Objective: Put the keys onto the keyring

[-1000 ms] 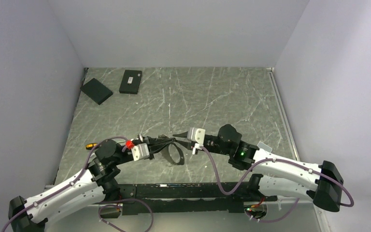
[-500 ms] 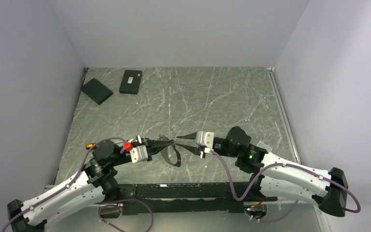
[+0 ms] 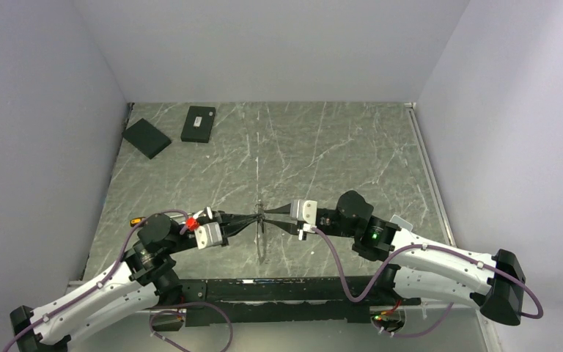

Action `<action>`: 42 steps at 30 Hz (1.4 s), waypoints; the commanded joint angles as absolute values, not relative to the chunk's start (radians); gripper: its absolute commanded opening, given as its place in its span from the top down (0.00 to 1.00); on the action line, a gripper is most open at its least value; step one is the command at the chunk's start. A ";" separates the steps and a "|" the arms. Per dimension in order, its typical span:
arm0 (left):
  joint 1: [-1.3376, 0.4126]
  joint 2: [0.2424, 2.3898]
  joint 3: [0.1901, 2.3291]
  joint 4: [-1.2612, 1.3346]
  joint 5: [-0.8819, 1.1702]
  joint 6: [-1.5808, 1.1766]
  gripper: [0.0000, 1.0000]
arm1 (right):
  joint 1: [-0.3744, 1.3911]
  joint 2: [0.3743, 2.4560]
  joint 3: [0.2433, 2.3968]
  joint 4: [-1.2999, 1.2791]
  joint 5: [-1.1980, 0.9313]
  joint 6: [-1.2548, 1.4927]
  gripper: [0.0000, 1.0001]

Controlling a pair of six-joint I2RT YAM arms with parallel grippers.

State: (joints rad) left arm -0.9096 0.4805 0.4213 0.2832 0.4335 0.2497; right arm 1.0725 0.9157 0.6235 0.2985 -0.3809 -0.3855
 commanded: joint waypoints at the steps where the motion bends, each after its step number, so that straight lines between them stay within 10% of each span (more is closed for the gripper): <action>1: -0.913 0.483 0.447 0.317 0.451 0.262 1.00 | 1.077 0.910 0.681 0.326 -0.414 -0.395 0.72; 27: -0.913 0.513 0.471 0.254 0.548 0.262 1.00 | 1.088 0.902 0.669 0.318 -0.446 -0.429 1.00; 42: -0.913 0.464 0.551 0.019 0.381 0.258 0.49 | 1.088 0.930 0.710 0.213 -0.211 -0.376 1.00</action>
State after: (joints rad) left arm -0.9112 0.4866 0.5110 0.0353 0.4728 0.3077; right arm 1.0882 0.9119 0.6453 0.2039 -0.3286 -0.4145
